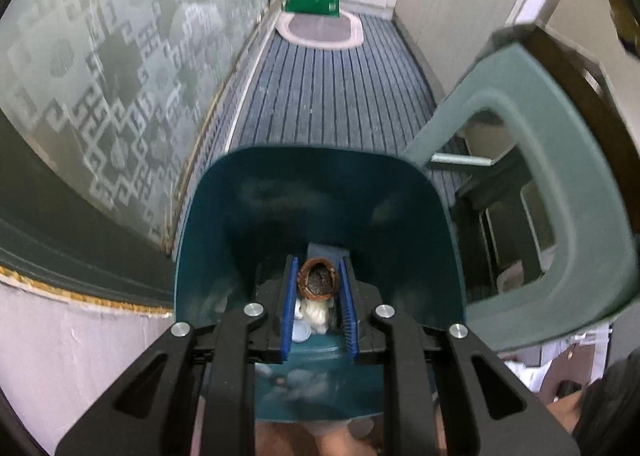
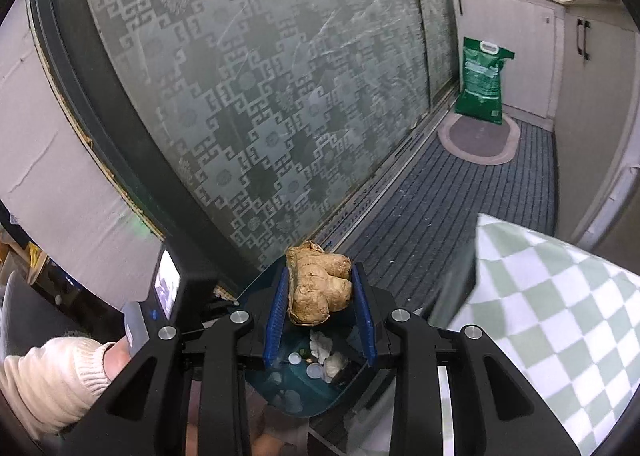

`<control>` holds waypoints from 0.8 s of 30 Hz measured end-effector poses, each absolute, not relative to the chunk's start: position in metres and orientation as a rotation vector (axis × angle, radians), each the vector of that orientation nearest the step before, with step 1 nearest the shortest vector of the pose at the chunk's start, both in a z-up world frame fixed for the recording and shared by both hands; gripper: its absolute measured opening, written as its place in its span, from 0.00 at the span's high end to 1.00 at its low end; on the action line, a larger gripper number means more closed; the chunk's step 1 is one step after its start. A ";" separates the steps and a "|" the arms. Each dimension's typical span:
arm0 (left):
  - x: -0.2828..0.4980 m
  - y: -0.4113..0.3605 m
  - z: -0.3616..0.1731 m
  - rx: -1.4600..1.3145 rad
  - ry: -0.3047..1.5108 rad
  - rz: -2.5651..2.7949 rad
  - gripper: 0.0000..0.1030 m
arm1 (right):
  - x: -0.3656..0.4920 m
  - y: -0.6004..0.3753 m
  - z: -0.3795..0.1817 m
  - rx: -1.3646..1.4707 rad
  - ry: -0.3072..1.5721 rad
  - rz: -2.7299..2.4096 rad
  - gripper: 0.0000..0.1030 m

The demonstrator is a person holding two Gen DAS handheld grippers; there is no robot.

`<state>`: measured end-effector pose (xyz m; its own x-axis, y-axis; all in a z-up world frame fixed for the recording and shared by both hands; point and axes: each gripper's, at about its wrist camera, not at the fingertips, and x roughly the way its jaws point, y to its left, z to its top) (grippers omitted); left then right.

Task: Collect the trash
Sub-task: 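Carry the ginger root and dark nut over the teal bin, then open both grippers to drop the ginger and nut into the bin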

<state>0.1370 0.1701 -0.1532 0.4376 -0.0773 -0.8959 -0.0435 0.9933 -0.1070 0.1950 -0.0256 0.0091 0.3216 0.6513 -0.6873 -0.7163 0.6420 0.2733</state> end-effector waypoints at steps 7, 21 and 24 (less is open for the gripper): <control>0.135 0.178 -0.186 -0.108 1.218 -0.033 0.78 | 0.193 0.000 -0.006 -0.116 0.906 0.909 0.69; 0.118 0.201 -0.133 -0.129 1.067 -0.009 0.72 | 0.186 0.043 -0.057 -0.244 1.018 0.895 0.69; 0.110 0.205 -0.111 -0.148 1.001 0.001 0.77 | 0.181 0.054 -0.072 -0.290 1.041 0.889 0.69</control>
<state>0.1103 0.2052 -0.1107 0.5404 -0.0670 -0.8387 -0.0691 0.9899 -0.1237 0.1808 0.0540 -0.0720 0.2063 0.4984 -0.8420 -0.7540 0.6295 0.1879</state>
